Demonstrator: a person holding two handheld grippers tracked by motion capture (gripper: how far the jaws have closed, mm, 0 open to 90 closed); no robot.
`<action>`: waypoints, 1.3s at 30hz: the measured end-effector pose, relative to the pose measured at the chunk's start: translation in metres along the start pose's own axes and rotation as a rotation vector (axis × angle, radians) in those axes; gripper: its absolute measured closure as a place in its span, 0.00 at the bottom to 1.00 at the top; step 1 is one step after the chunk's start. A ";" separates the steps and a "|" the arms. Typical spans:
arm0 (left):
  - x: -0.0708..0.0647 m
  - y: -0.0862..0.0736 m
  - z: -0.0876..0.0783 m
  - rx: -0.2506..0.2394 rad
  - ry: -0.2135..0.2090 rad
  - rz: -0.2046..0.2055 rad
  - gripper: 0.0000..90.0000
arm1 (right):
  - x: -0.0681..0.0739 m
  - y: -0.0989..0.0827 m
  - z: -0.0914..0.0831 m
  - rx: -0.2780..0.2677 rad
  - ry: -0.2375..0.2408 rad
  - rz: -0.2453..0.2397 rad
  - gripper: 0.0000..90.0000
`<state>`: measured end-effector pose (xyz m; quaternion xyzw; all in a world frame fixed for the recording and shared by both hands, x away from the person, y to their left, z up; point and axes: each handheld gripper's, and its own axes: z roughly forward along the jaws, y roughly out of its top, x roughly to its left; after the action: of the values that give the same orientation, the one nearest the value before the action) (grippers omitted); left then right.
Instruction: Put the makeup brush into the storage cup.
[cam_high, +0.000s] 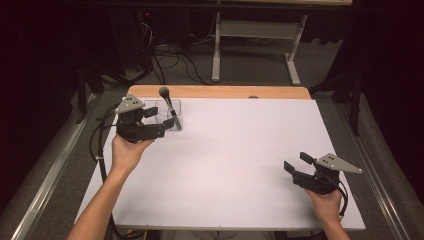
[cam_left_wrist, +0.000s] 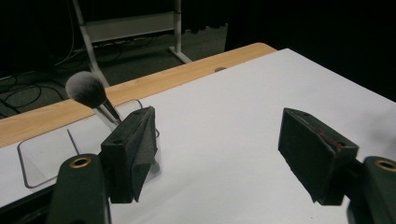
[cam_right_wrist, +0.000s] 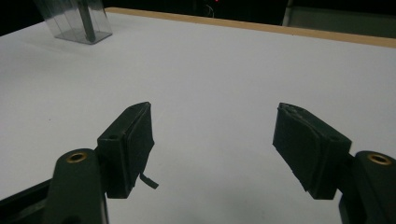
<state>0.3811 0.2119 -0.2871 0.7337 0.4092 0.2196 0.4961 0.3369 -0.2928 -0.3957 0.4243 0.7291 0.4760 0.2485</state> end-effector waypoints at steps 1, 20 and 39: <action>0.000 -0.001 -0.001 0.000 0.000 0.000 0.31 | 0.000 0.000 0.000 0.002 0.001 -0.002 0.34; -0.005 -0.014 -0.016 -0.023 -0.023 -0.015 0.31 | 0.000 0.000 0.000 -0.001 0.006 -0.002 0.34; -0.018 -0.031 -0.022 -0.005 -0.021 0.031 0.30 | 0.002 0.000 0.000 -0.006 0.008 -0.005 0.34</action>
<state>0.3428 0.2144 -0.3041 0.7411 0.3919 0.2207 0.4984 0.3362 -0.2912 -0.3953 0.4200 0.7298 0.4791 0.2480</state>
